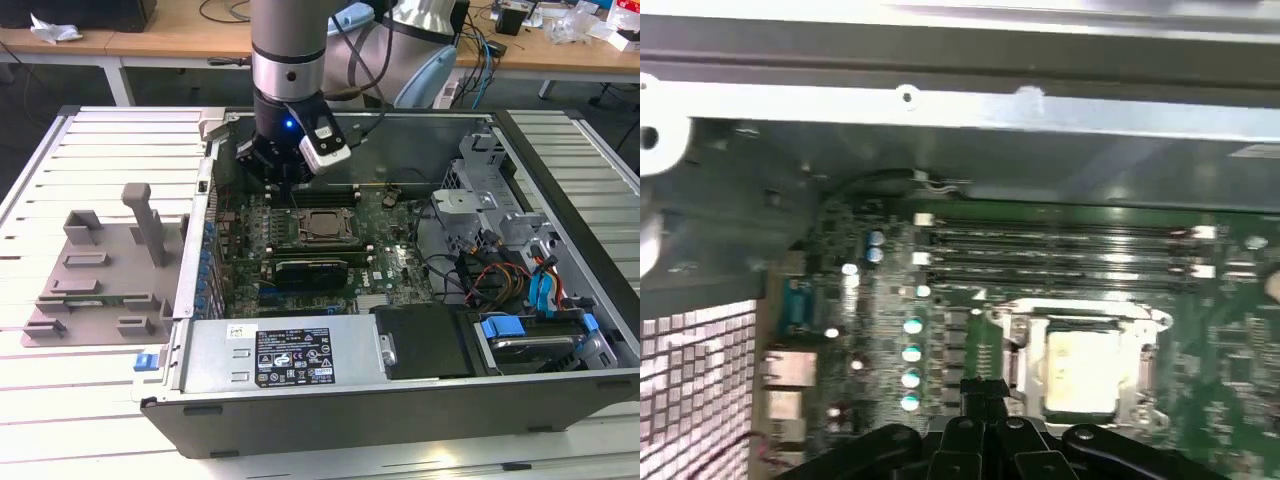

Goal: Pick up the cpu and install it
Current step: 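Install the first cpu locking lever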

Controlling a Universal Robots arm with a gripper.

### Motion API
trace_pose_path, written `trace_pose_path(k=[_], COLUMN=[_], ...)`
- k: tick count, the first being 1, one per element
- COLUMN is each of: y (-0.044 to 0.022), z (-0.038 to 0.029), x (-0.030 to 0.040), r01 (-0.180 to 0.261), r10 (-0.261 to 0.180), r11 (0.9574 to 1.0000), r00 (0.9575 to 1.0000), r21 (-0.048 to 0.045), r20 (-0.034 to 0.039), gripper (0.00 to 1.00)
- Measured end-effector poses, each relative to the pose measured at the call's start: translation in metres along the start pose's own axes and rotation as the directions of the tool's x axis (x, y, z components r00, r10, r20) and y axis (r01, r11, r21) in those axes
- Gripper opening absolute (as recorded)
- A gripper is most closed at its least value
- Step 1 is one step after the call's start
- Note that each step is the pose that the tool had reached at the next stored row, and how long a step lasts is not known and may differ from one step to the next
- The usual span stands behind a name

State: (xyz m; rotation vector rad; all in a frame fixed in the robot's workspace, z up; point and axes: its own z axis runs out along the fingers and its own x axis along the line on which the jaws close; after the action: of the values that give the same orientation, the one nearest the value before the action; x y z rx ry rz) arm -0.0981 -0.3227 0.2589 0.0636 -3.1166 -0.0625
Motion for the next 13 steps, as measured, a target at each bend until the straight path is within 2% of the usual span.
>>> trace_pose_path(k=[1, 2, 3, 4, 6, 8, 9, 10, 11, 12, 13], y=[0.0000, -0.0001, -0.0001, 0.0000, 0.0000, 0.0002, 0.0002, 0.0003, 0.0004, 0.0004, 0.0004], z=[-0.0001, 0.0000, 0.0001, 0.0001, 0.0001, 0.0004, 0.0004, 0.0005, 0.0005, 0.0005, 0.0006], x=[-0.0002, -0.0002, -0.0003, -0.0002, 0.0008, 0.0061, 0.0074, 0.0091, 0.0100, 0.0109, 0.0112], r01=[-0.001, -0.001, 0.000, 0.001, 0.001, 0.002, 0.002, 0.003, 0.004, 0.005, 0.005], r10=[0.001, 0.000, -0.001, -0.002, -0.002, -0.002, -0.003, -0.004, -0.005, -0.005, -0.006], r11=[1.0000, 1.0000, 0.9994, 0.9985, 0.9984, 0.9977, 0.9970, 0.9944, 0.9918, 0.9880, 0.9850], r00=[0.9998, 0.9998, 0.9999, 0.9999, 0.9999, 0.9999, 0.9999, 1.0000, 1.0000, 1.0000, 1.0000], r21=[-0.0005, -0.0037, -0.0341, -0.0546, -0.0559, -0.0684, -0.0776, -0.1052, -0.1275, -0.1545, -0.1724], r20=[-0.0184, -0.0186, -0.0170, -0.0162, -0.0162, -0.0128, -0.0113, -0.0085, -0.0065, -0.0042, -0.0028], gripper=[0.11, 0.11, 0.11, 0.11, 0.11, 0.11, 0.11, 0.11, 0.11, 0.11, 0.11])
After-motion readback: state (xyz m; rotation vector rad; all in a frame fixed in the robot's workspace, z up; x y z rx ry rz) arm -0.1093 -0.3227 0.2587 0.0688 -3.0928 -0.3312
